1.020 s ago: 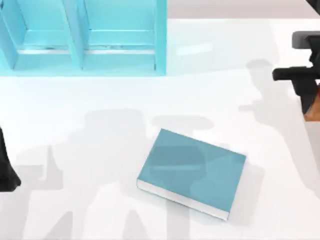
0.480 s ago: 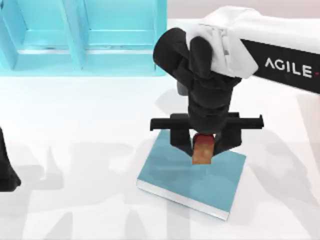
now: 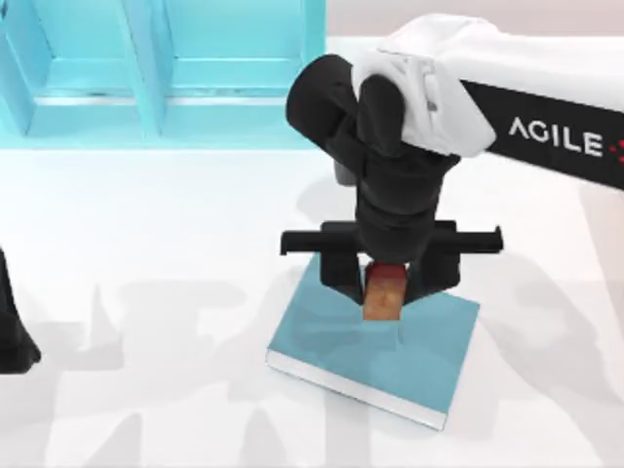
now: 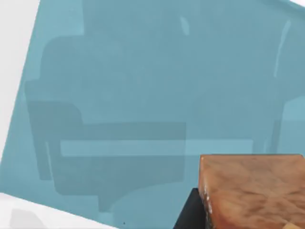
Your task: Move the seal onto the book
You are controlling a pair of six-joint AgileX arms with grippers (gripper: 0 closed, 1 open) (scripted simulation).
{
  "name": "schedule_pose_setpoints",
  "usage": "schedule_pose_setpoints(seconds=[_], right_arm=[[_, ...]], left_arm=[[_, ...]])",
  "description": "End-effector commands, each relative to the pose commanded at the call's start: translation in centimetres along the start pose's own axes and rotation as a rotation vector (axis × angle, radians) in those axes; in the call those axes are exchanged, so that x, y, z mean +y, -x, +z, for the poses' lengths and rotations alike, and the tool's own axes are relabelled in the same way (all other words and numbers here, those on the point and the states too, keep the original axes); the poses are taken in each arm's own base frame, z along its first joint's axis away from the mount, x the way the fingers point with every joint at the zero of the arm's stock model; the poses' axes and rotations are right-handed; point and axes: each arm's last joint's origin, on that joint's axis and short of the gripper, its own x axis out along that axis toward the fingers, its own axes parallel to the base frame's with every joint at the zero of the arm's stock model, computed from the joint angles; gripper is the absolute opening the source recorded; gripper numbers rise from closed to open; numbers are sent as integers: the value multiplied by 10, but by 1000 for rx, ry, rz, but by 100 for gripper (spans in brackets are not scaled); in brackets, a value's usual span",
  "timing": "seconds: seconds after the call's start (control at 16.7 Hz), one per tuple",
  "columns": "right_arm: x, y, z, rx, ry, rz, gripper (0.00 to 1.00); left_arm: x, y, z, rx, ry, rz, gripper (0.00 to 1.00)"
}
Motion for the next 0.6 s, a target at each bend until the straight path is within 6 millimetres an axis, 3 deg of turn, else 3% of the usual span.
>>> schedule_pose_setpoints(seconds=[0.3, 0.6], right_arm=[[0, 2, 0, -1, 2, 0, 0], [0, 2, 0, -1, 2, 0, 38]], left_arm=[[0, 0, 0, 0, 0, 0, 100], [0, 0, 0, 0, 0, 0, 100]])
